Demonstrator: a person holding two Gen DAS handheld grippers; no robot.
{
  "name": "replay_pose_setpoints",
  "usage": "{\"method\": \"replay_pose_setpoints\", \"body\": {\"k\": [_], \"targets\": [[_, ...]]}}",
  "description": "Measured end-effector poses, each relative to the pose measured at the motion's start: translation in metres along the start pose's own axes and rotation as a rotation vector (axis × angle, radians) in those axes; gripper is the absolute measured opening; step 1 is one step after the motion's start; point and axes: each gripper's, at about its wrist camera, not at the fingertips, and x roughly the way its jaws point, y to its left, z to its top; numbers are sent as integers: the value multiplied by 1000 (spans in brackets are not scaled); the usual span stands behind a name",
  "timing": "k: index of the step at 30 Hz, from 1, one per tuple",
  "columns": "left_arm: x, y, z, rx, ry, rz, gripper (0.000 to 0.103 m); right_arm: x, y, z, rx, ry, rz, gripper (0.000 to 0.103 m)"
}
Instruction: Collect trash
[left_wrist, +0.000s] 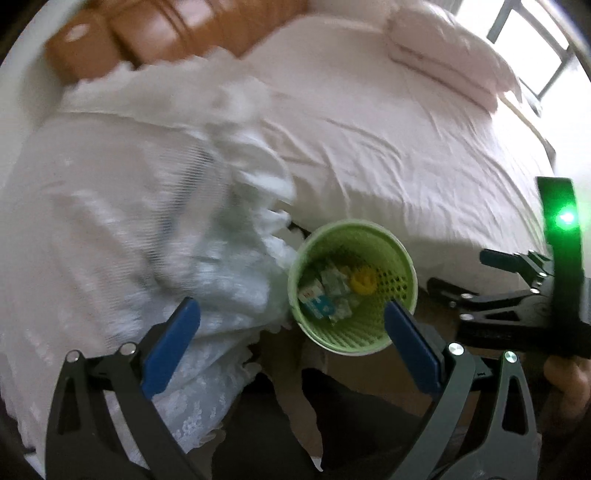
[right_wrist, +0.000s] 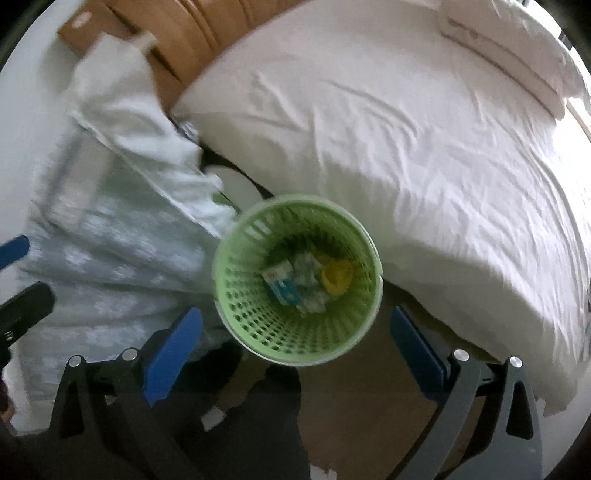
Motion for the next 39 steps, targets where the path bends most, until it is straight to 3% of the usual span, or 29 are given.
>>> {"method": "replay_pose_setpoints", "body": {"k": [14,31,35,39], "targets": [[-96,112,-43,-380,-192,109,95,-69,145,55,-387,-169,151,101],[-142,214,-79,-598,-302,230,94,-90,277,73,-577,-215,244,101],[-159,239,-80,-639,-349,267,87,-101,315,77,-626,-253,274,101],[-180,260,-79,-663,-407,310,86,-113,341,81,-668,-308,285,101]]}}
